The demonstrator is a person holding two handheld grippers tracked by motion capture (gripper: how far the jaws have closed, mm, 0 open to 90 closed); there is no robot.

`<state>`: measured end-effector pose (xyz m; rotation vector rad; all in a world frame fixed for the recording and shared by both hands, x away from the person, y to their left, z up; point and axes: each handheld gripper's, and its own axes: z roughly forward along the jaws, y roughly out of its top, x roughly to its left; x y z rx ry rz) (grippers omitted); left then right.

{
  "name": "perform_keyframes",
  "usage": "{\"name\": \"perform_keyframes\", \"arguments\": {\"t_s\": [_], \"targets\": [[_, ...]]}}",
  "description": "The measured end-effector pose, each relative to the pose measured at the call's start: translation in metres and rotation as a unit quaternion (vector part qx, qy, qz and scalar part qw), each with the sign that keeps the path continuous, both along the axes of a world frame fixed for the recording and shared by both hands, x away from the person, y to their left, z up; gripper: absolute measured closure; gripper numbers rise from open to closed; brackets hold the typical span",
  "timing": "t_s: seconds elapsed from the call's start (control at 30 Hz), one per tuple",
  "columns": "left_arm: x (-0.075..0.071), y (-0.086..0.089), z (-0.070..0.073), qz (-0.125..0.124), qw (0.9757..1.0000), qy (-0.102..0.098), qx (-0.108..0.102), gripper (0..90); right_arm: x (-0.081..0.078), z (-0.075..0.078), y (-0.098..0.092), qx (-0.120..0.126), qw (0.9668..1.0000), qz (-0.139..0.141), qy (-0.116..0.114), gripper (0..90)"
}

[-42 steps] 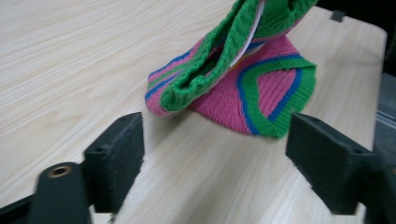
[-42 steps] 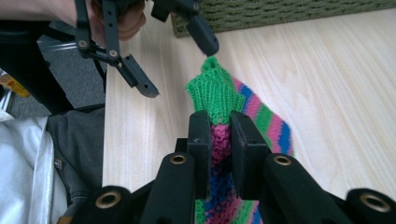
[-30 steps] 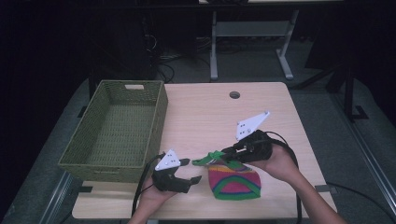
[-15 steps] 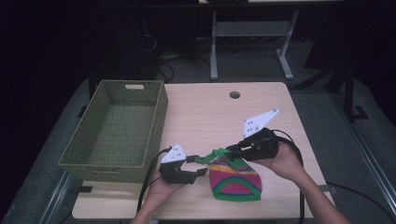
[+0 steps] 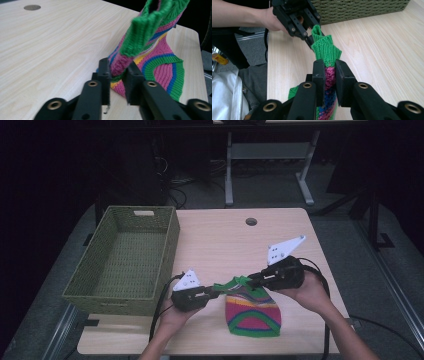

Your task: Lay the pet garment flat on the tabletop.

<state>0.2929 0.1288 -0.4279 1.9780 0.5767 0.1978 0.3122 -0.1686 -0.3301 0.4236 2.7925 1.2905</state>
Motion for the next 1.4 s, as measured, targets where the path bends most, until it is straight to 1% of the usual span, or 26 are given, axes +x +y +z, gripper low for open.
{"name": "perform_keyframes", "arguments": {"t_s": [0.07,0.13,0.27,0.37,0.4,0.43,0.47,0.53,0.6,0.63,0.7,0.8,0.87,1.0,1.03,1.07,1.1,1.2,1.3,1.4], "targets": [[0.001,-0.001,0.004,-0.002,1.0000,0.001,0.001,79.2,0.001,-0.001,-0.003,0.000,1.0000,-0.003,0.000,79.0],[0.002,-0.002,0.007,-0.003,1.0000,-0.003,0.005,80.3,0.002,-0.003,-0.006,0.000,1.0000,-0.008,0.003,79.0],[0.004,-0.004,0.012,-0.003,0.9999,-0.004,0.010,81.3,0.004,-0.004,-0.011,0.000,0.9999,-0.015,0.004,79.0],[0.005,-0.006,0.014,-0.007,0.9998,-0.006,0.019,81.7,0.004,-0.005,-0.014,-0.004,0.9998,-0.018,0.004,79.0],[0.005,-0.007,0.015,-0.007,0.9998,-0.006,0.018,81.7,0.005,-0.005,-0.015,-0.004,0.9998,-0.020,0.006,79.0],[0.005,-0.007,0.016,-0.008,0.9997,-0.008,0.020,82.0,0.006,-0.006,-0.017,-0.005,0.9998,-0.020,0.002,79.0],[0.006,-0.008,0.018,-0.006,0.9997,-0.010,0.021,82.1,0.005,-0.006,-0.018,-0.003,0.9997,-0.023,0.007,79.0],[0.007,-0.009,0.020,-0.007,0.9996,-0.011,0.026,82.1,0.006,-0.006,-0.020,-0.003,0.9997,-0.025,0.004,79.0],[0.007,-0.010,0.024,-0.005,0.9993,-0.019,0.033,82.3,0.006,-0.005,-0.021,0.000,0.9997,-0.025,0.005,79.0],[0.008,-0.010,0.027,-0.004,0.9992,-0.023,0.033,82.4,0.006,-0.005,-0.021,-0.001,0.9996,-0.026,0.006,79.0],[0.008,-0.010,0.031,-0.002,0.9991,-0.024,0.035,82.4,0.006,-0.004,-0.022,0.000,0.9996,-0.028,0.004,79.0],[0.011,-0.011,0.036,0.006,0.9986,-0.027,0.046,82.7,0.009,-0.005,-0.023,-0.002,0.9995,-0.030,0.009,79.0],[0.014,-0.012,0.038,0.007,0.9983,-0.027,0.051,82.7,0.010,-0.006,-0.024,-0.002,0.9995,-0.031,0.009,79.0],[0.021,-0.015,0.041,0.011,0.9982,-0.024,0.053,82.7,0.014,-0.008,-0.023,-0.008,0.9993,-0.036,0.010,79.0],[0.023,-0.016,0.041,0.010,0.9982,-0.022,0.054,82.7,0.017,-0.010,-0.023,-0.010,0.9993,-0.036,0.007,79.0],[0.024,-0.017,0.041,0.010,0.9981,-0.023,0.057,82.7,0.018,-0.011,-0.024,-0.011,0.9991,-0.039,0.013,79.0],[0.026,-0.018,0.042,0.009,0.9979,-0.022,0.059,82.7,0.020,-0.012,-0.024,-0.012,0.9990,-0.040,0.013,79.1],[0.030,-0.020,0.042,0.011,0.9980,-0.020,0.058,82.7,0.024,-0.014,-0.027,-0.011,0.9985,-0.049,0.022,79.1],[0.032,-0.024,0.040,0.011,0.9978,-0.019,0.062,82.6,0.026,-0.016,-0.030,-0.012,0.9983,-0.052,0.024,79.1],[0.036,-0.027,0.038,0.015,0.9979,-0.016,0.061,82.6,0.028,-0.017,-0.030,-0.016,0.9980,-0.057,0.023,79.0]]}}
